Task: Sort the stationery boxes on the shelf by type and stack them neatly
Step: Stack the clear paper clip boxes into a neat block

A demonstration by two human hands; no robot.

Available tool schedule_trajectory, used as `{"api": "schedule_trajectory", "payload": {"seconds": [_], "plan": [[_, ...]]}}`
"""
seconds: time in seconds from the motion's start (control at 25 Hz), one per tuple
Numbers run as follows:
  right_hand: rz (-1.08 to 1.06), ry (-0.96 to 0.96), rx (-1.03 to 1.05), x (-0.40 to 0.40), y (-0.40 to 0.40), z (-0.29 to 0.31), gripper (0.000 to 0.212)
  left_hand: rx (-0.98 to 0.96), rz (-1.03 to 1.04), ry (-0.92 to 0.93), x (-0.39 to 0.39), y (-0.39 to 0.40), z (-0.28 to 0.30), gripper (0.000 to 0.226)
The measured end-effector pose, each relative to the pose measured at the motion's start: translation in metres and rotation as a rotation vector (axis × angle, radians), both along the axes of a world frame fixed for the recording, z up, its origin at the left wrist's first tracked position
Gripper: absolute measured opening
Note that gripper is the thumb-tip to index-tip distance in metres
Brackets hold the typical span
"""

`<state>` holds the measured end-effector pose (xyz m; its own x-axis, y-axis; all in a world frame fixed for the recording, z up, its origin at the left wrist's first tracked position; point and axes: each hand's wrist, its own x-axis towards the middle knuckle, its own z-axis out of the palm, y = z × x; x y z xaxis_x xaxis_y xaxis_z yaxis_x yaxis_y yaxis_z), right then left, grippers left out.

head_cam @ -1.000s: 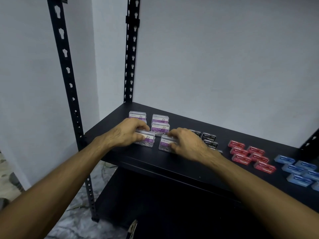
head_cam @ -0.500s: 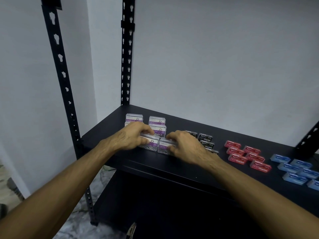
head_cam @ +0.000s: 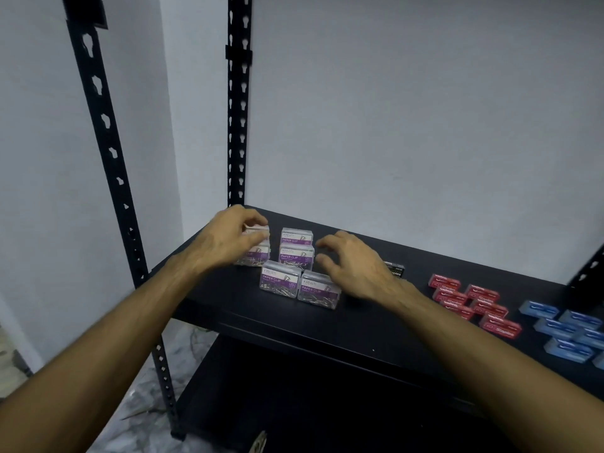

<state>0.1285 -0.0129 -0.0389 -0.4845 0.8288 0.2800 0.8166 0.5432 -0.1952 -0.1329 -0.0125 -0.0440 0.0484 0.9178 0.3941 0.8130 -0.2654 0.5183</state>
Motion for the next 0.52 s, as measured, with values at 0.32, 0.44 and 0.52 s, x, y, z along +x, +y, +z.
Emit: {"api": "schedule_trajectory", "payload": {"seconds": [0.32,0.44,0.52], "plan": [[0.058,-0.006,-0.107,-0.035,0.038,0.004,0.036,-0.219,0.026,0.076,-0.013,0.022,-0.019,0.024],[0.093,-0.003,-0.137,-0.042,0.043,-0.002,0.032,-0.208,0.001,0.054,-0.009,0.027,-0.023,0.023],[0.086,0.025,-0.161,-0.043,0.045,-0.004,0.030,-0.214,-0.020,0.041,-0.007,0.031,-0.025,0.023]]}}
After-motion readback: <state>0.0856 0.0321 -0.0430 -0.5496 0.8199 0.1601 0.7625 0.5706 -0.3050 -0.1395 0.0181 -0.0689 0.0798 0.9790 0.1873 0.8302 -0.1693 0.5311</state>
